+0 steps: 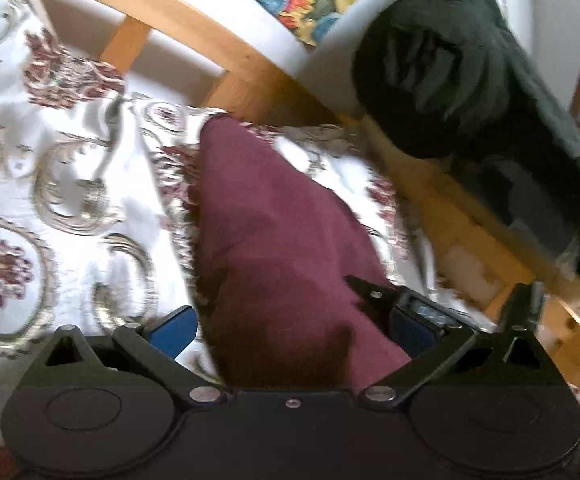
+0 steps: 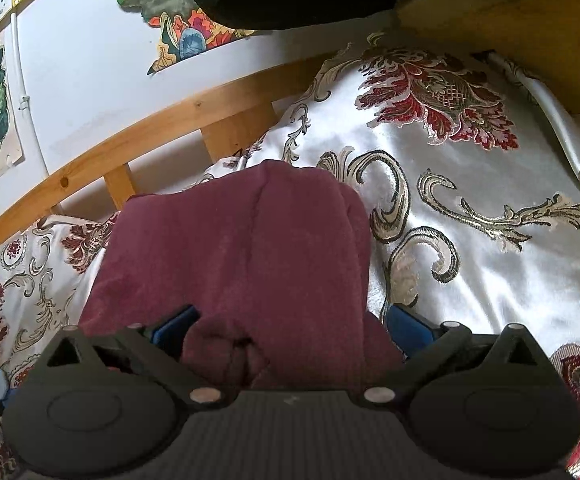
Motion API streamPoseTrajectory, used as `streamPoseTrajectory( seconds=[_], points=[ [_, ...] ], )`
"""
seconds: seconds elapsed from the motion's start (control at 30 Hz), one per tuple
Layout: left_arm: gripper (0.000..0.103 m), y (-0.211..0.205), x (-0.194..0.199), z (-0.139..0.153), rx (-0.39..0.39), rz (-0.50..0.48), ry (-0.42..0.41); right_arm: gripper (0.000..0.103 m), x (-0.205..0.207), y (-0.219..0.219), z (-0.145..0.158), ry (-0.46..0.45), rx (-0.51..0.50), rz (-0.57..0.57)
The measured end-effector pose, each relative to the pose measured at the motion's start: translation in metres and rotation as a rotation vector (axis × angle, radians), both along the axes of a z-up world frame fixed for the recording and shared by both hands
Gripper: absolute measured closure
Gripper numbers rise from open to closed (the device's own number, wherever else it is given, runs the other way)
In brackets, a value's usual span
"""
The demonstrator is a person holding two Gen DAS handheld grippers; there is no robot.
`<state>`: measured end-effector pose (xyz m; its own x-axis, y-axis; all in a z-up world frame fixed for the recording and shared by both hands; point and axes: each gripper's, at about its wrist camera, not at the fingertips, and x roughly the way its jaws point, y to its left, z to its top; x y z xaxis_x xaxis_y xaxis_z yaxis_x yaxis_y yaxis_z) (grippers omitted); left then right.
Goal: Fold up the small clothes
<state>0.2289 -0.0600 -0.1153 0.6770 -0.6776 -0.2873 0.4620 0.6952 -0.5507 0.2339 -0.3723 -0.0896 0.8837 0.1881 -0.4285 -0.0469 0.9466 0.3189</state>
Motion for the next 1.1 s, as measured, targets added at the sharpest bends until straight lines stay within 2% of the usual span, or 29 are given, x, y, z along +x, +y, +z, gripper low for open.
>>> streamPoseTrajectory(
  seconds=[0.07,0.13,0.2,0.33,0.6,0.8,1.0,1.1],
  points=[
    [0.006,-0.005,0.003,-0.002,-0.002,-0.042,0.023,0.001,0.0,0.0,0.0,0.0,0.0,0.0],
    [0.006,-0.009,0.007,-0.006,0.025,-0.052,0.061,0.001,0.0,0.0,0.0,0.0,0.0,0.0],
    [0.006,-0.013,0.015,-0.013,0.041,-0.058,0.132,0.001,0.0,0.0,0.0,0.001,0.0,0.0],
    [0.005,-0.008,0.021,-0.015,0.001,-0.057,0.161,0.001,0.0,0.0,0.0,0.001,0.0,-0.001],
    [0.002,-0.006,0.019,-0.015,0.004,-0.07,0.153,0.001,0.003,0.001,0.001,0.026,0.003,0.0],
    [0.001,-0.009,0.018,-0.017,0.035,-0.079,0.136,0.001,0.006,0.0,0.003,0.049,0.005,0.003],
    [0.001,-0.008,0.018,-0.017,0.035,-0.081,0.135,0.0,0.022,-0.011,0.015,0.1,0.108,-0.04],
    [0.001,-0.008,0.017,-0.017,0.039,-0.081,0.132,0.0,0.037,-0.011,0.021,0.111,0.114,-0.037]
  ],
)
